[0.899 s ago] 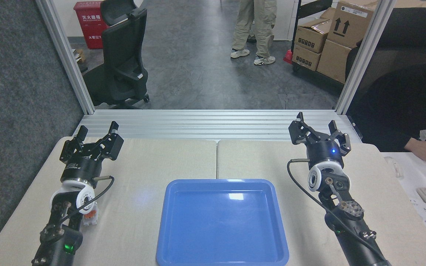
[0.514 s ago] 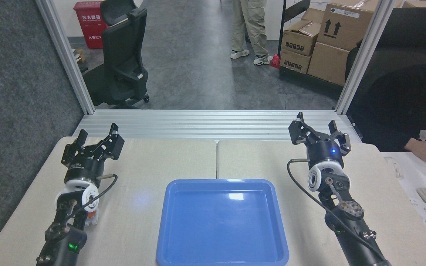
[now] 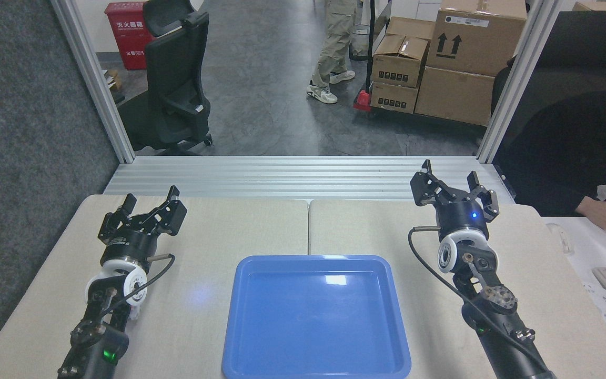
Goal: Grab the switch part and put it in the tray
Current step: 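Move the left gripper down and inward toward the small switch part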
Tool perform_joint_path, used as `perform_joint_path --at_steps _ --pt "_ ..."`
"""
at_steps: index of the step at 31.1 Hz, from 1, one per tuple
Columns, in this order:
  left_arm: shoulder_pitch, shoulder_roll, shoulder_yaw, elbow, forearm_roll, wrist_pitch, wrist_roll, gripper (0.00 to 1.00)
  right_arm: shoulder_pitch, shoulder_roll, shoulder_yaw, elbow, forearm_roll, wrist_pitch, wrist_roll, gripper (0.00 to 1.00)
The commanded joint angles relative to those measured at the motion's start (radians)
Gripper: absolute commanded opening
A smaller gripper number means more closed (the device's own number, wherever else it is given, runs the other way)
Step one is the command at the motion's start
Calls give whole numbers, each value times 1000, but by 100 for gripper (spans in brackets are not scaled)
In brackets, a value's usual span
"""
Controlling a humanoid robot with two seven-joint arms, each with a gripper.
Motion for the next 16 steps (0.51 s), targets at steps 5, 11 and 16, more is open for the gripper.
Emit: perform_joint_path --at_steps 5,11,16 --pt "7 1 10 6 -2 -9 -13 100 0 0 1 1 0 0 0 100" --pt "3 1 11 8 -2 -9 -12 100 0 0 0 1 0 0 0 100" --pt "1 1 11 8 -2 -2 -12 100 0 0 0 1 0 0 0 100"
